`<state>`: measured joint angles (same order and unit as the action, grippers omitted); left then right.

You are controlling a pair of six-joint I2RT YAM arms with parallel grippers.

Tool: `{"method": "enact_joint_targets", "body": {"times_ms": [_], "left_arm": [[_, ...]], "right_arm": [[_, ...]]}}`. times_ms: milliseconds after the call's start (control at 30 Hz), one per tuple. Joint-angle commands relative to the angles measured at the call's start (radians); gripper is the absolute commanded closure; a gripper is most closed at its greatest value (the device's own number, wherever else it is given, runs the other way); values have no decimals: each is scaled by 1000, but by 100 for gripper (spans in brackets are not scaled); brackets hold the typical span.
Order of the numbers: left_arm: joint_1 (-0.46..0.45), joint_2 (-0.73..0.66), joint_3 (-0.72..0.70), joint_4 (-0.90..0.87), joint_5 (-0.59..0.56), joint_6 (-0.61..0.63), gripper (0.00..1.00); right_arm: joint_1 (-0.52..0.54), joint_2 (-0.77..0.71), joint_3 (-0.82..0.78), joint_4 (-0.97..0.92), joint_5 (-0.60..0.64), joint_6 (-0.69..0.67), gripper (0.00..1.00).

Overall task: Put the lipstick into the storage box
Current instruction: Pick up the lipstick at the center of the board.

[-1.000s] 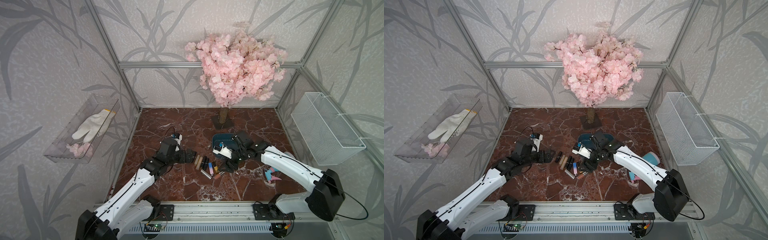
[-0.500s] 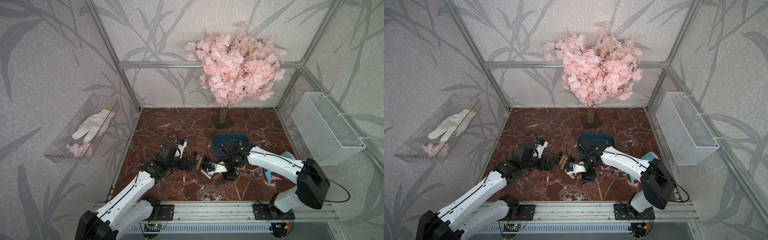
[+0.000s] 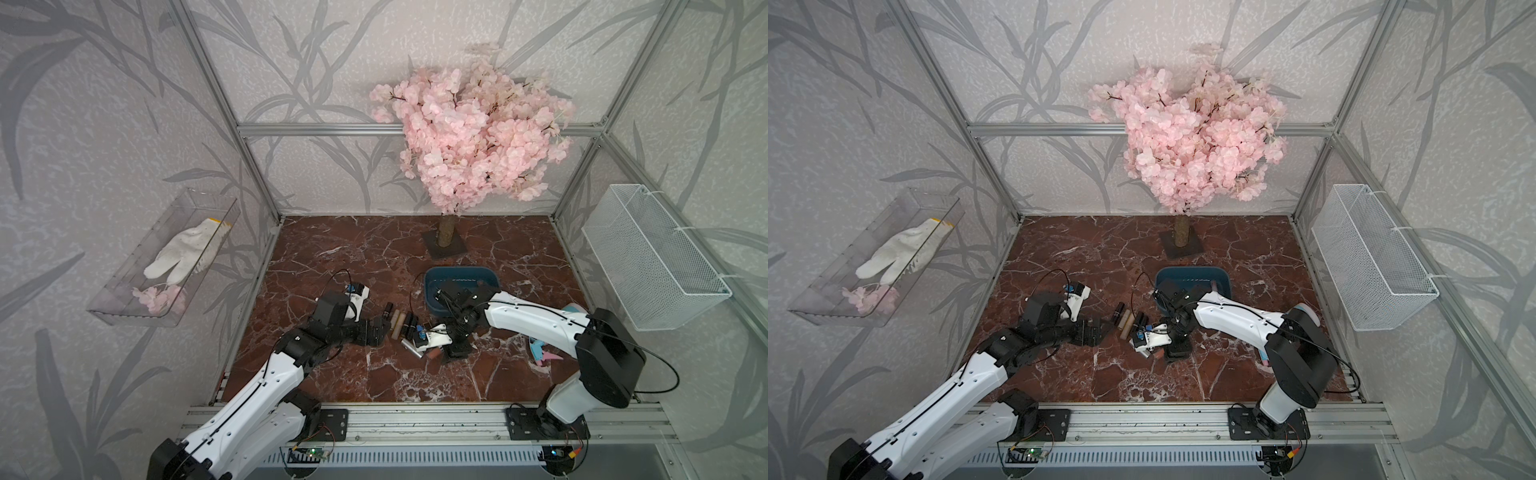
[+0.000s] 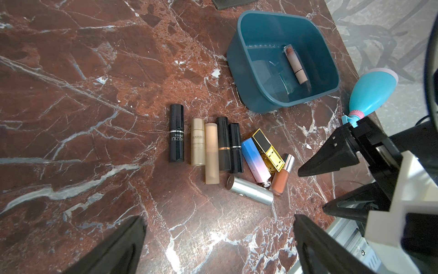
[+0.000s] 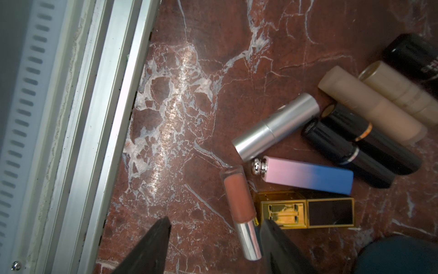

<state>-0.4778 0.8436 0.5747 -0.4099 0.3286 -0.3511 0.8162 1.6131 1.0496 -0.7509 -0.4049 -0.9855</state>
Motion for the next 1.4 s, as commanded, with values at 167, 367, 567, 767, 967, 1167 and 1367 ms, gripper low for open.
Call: {"method": "enact_joint_targets", "body": {"times_ms": [167,367,567,767,967,1167,1367], "left_arm": [[-1,-12,-15,9,-29,18,0],[0,-8,-16,12,-50,30,0],[1,4,-13,13,-54,39,0],[0,3,-9,2,-66,49,0],[0,-1,-7,-3,-83,54,0],[1,0,-4,-6,-98,58,0],[1,-5,3,-19,-111,64,0]], "right_arm": [[17,68,7,37,55,20,37],[-41,64,-5,60,101,50,37],[-79,70,-11,68,116,44,37],[-87,88,-20,56,104,27,37],[-87,88,-55,63,97,27,36],[-87,151,-37,70,116,33,37],[-72,183,-14,75,126,33,38]]}}
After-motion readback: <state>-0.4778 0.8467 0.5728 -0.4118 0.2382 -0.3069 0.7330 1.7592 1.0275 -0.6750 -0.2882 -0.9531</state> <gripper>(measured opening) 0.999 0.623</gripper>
